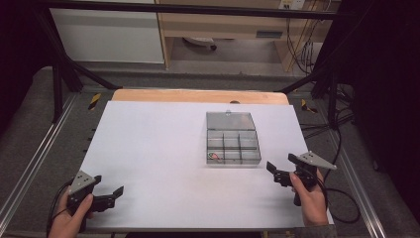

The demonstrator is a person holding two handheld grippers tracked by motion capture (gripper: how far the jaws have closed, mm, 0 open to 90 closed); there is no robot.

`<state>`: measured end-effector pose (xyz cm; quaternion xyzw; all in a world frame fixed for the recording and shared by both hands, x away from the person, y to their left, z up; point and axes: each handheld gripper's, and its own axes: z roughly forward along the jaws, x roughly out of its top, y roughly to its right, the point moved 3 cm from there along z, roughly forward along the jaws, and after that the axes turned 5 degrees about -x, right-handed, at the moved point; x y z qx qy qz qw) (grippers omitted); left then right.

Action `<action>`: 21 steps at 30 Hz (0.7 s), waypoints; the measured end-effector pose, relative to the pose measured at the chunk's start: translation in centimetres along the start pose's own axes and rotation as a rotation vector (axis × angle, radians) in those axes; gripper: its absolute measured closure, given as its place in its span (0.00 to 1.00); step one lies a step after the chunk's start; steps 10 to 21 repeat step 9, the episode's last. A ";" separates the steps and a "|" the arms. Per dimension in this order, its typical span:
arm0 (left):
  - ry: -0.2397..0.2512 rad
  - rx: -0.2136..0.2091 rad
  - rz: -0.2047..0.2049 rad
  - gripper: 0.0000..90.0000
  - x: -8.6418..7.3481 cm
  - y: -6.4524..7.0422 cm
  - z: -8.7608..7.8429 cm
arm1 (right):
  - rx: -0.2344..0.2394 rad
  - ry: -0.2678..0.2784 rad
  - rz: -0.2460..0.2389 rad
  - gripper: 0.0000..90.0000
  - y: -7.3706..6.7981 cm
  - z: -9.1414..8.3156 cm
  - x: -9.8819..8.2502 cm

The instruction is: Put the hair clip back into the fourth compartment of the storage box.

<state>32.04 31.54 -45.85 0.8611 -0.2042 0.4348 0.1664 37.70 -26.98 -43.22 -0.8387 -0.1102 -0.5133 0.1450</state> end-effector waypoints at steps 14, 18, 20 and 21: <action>-0.010 0.003 0.005 0.08 0.0 0.0 0.1 | 0.040 -0.143 -0.077 0.05 -1.7 2.6 -2.1; -0.010 0.003 0.005 0.08 0.0 0.0 0.1 | 0.040 -0.143 -0.077 0.05 -1.7 2.6 -2.1; -0.010 0.003 0.005 0.08 0.0 0.0 0.1 | 0.040 -0.143 -0.077 0.05 -1.7 2.6 -2.1; -0.010 0.003 0.005 0.08 0.0 0.0 0.1 | 0.040 -0.143 -0.077 0.05 -1.7 2.6 -2.1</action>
